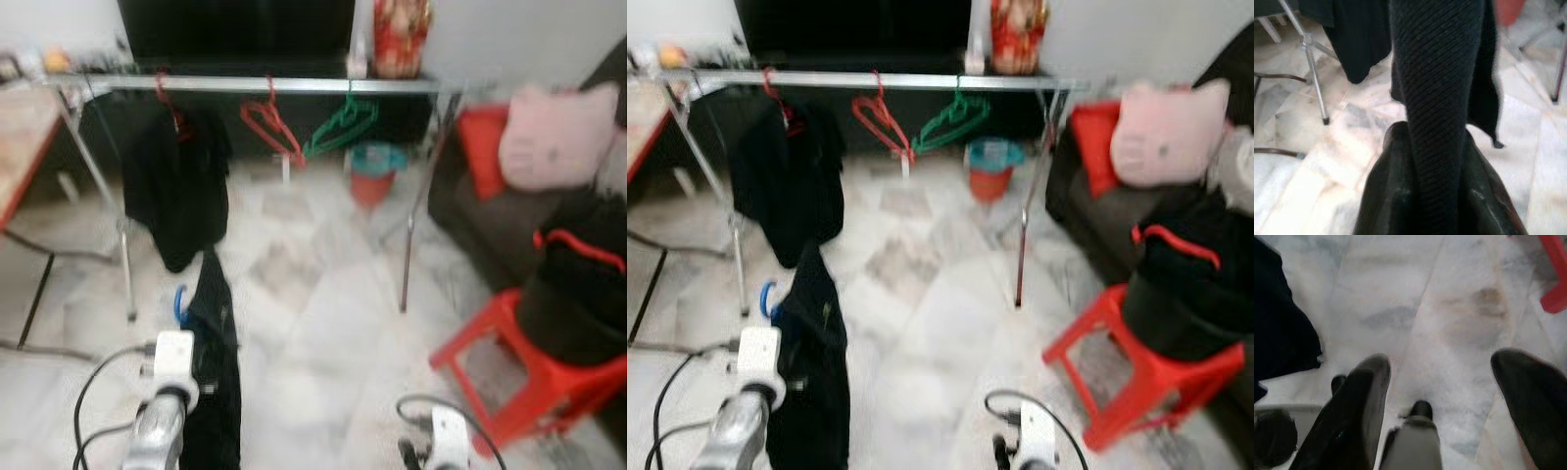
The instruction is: Hang hanger
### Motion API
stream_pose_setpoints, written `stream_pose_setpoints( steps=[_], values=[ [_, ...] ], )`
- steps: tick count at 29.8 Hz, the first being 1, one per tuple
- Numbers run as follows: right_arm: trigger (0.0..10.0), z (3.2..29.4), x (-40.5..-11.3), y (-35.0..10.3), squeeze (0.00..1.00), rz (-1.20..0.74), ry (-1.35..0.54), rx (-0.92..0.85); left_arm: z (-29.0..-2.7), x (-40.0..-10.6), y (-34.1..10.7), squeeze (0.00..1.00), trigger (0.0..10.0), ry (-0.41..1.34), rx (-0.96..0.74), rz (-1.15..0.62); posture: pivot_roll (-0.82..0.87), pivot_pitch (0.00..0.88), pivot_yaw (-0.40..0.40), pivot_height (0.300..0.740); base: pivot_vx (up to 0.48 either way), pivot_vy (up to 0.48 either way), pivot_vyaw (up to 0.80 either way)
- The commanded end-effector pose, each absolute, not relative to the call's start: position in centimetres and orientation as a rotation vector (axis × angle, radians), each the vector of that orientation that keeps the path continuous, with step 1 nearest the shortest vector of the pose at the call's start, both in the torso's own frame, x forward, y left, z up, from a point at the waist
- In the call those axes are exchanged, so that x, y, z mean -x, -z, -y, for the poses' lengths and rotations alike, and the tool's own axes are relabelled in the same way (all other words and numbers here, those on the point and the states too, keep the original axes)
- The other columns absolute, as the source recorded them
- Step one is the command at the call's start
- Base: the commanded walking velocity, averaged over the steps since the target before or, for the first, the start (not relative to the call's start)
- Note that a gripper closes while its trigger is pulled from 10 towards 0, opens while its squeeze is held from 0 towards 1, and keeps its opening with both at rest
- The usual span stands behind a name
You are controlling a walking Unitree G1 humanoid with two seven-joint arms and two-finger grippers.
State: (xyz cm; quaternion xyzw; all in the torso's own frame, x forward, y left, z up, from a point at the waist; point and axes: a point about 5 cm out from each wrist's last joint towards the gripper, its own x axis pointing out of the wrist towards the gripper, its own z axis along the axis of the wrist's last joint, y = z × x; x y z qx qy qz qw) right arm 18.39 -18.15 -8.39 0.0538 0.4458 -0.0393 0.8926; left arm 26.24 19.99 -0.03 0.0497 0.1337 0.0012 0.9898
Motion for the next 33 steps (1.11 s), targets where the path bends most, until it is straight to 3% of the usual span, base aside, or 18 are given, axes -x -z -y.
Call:
stream_pose_setpoints(
  steps=[1, 15, 22, 23, 25, 29, 30, 32, 33],
  values=[
    [10.0, 18.5, -18.0, 8.5, 0.00, -0.933, 0.094, -0.111, -19.1, -27.4, -1.3, 0.00, 10.0, 0.060, -0.113, -0.203, 0.03, 0.000, -0.011, 0.740, 0.000, 0.000, 0.00],
    [10.0, 18.3, -18.5, 8.0, 0.00, -0.840, 0.011, -0.044, -16.5, -28.6, -3.8, 0.00, 10.0, 0.330, -0.179, -0.166, 0.04, 0.000, -0.006, 0.740, 0.000, 0.000, 0.00],
    [10.0, 17.9, -19.8, 7.0, 0.00, -0.730, -0.215, 0.265, -16.3, -28.8, -5.5, 0.00, 10.0, 0.504, -0.280, -0.190, 0.03, 0.000, -0.005, 0.740, 0.000, 0.000, 0.00],
    [10.0, 17.4, -23.9, 4.4, 0.00, -0.594, -0.266, 0.337, -16.1, -28.9, -6.1, 0.00, 10.0, 0.562, -0.297, -0.188, 0.03, 0.000, -0.008, 0.740, 0.000, 0.000, 0.00],
    [10.0, 17.2, -26.3, 2.4, 0.00, -0.502, -0.283, 0.358, -15.9, -28.9, -6.5, 0.00, 10.0, 0.589, -0.306, -0.193, 0.03, 0.000, -0.008, 0.740, 0.000, 0.000, 0.00],
    [10.0, 17.2, -27.5, 0.5, 0.00, -0.349, -0.310, 0.323, -15.2, -29.2, -7.5, 0.00, 10.0, 0.652, -0.322, -0.193, 0.02, 0.000, -0.003, 0.740, 0.000, 0.000, 0.00],
    [10.0, 16.4, -27.8, -1.6, 0.00, -0.118, -0.377, 0.363, -14.9, -29.6, -7.9, 0.00, 10.0, 0.650, -0.317, -0.192, 0.01, 0.000, -0.001, 0.740, 0.000, 0.000, 0.00],
    [10.0, 15.9, -28.0, -2.6, 0.00, -0.018, -0.422, 0.382, -14.9, -29.9, -8.3, 0.00, 10.0, 0.642, -0.313, -0.202, 0.01, 0.000, 0.000, 0.740, 0.000, 0.000, 0.00],
    [10.0, 15.8, -28.1, -2.4, 0.15, -0.042, -0.429, 0.379, -15.0, -30.0, -8.4, 0.00, 10.0, 0.637, -0.318, -0.211, 0.01, 0.000, 0.000, 0.740, 0.000, 0.000, 0.00]
  ],
)
